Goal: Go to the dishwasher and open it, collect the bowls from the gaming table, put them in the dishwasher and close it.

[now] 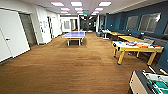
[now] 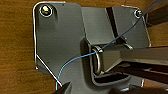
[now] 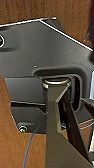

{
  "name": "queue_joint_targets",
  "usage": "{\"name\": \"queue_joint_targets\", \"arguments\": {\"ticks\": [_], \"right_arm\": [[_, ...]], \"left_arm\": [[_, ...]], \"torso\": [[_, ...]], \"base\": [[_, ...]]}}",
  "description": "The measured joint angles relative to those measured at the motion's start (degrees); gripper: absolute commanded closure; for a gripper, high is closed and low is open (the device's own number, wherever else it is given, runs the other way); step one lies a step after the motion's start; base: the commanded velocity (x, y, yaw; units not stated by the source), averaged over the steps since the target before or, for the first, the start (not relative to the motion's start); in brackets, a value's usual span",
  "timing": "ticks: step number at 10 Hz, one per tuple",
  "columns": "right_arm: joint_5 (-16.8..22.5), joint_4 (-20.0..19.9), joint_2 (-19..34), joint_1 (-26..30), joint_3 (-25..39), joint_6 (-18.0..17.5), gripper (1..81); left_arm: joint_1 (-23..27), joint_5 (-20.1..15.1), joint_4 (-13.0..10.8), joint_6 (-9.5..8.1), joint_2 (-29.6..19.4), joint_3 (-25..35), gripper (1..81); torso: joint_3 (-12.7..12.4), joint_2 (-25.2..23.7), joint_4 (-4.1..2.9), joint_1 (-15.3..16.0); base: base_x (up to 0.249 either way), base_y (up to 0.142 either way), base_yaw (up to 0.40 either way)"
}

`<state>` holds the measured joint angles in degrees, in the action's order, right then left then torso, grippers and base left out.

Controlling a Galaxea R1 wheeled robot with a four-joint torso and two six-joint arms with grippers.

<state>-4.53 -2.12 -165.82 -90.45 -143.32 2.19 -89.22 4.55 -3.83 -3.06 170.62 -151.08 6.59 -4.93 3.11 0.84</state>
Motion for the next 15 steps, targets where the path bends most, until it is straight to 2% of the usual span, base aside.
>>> {"name": "queue_joint_targets", "arguments": {"ticks": [15], "right_arm": [[-0.1, 0.6, -0.9, 0.1, -1.0, 0.0, 1.0]], "left_arm": [[-0.1, 0.5, 0.0, -0.02, 0.3, 0.0, 1.0]], "torso": [[0.0, 0.0, 0.0, 0.0]], "base": [[0.272, 0.0, 0.0]]}}
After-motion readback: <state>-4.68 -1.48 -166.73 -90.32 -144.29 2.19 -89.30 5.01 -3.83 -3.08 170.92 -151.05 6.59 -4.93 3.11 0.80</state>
